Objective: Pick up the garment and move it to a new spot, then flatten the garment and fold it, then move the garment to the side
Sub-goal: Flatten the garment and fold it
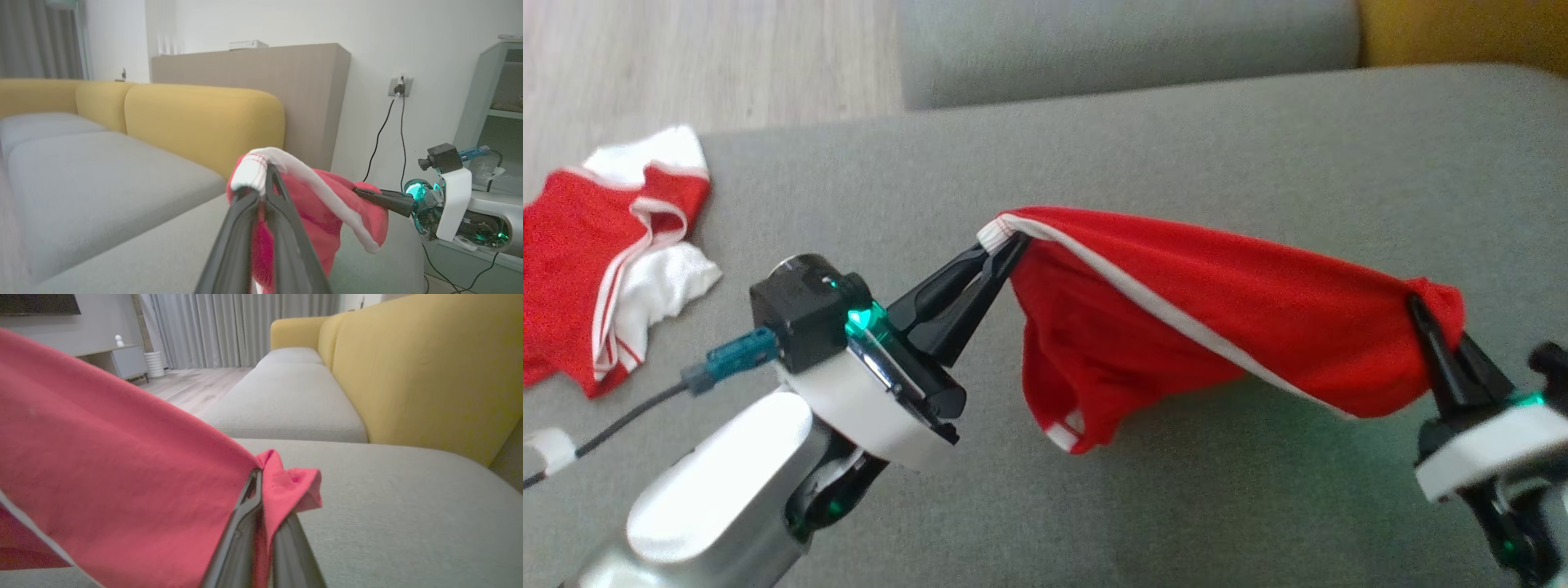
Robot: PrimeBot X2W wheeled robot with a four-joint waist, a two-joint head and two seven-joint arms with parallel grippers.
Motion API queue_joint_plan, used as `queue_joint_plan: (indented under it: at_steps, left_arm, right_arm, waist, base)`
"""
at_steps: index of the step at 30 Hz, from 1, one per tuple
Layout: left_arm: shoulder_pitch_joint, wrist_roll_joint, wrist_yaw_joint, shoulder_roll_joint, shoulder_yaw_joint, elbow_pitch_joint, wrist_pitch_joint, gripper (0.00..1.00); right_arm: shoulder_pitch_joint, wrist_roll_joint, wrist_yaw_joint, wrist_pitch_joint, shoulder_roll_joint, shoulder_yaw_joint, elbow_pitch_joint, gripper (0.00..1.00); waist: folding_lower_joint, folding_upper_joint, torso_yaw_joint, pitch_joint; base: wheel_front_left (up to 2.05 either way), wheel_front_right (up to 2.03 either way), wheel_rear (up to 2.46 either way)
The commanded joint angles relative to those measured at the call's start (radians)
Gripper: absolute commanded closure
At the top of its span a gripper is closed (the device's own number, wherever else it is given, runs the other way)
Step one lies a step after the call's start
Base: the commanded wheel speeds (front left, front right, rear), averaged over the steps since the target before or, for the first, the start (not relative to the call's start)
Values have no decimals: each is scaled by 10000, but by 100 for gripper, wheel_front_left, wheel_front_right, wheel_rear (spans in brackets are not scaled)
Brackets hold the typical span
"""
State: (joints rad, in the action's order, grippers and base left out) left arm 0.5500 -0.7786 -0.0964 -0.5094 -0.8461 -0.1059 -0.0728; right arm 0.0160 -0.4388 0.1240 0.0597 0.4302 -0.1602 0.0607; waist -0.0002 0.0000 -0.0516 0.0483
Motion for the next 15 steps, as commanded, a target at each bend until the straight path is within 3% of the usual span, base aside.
queue_joint_plan:
  at_steps: [1, 5, 6, 7, 8, 15]
  left_arm:
    - [505, -201, 40, -288, 407, -59, 131, 100]
    - [985, -495, -114, 66, 275, 871, 321, 100]
    - [1164, -465, -157, 150, 204, 1178, 314, 100]
    - [1317, -474, -198, 252, 125, 1486, 287, 100]
    - [1453, -509, -231, 360, 67, 1798, 233, 100]
    - [2146, -678, -327, 708, -208, 3650, -453, 100]
  right_arm:
    - [633, -188, 67, -352, 153, -174, -86, 100]
    - [2071, -735, 67, -522, -127, -830, 1536, 100]
    - [2500, -815, 67, -409, -193, -1069, 2059, 86]
    - [2923, -928, 67, -227, -310, -1298, 2581, 51]
    - [3320, -1003, 67, -1, -427, -1487, 3110, 0]
    - [4619, -1146, 67, 1712, -728, -2922, 5478, 0]
  waist:
    - [2, 0, 212, 462]
    - [2, 0, 419, 1144]
    - [2, 0, 451, 1289]
    - [2, 0, 464, 1407]
    - [2, 0, 463, 1496]
    - [2, 0, 266, 1634]
  base:
    - [0, 0, 0]
    - [0, 0, 0]
    - [0, 0, 0]
    - [0, 0, 0]
    - [0, 0, 0]
    - [0, 0, 0]
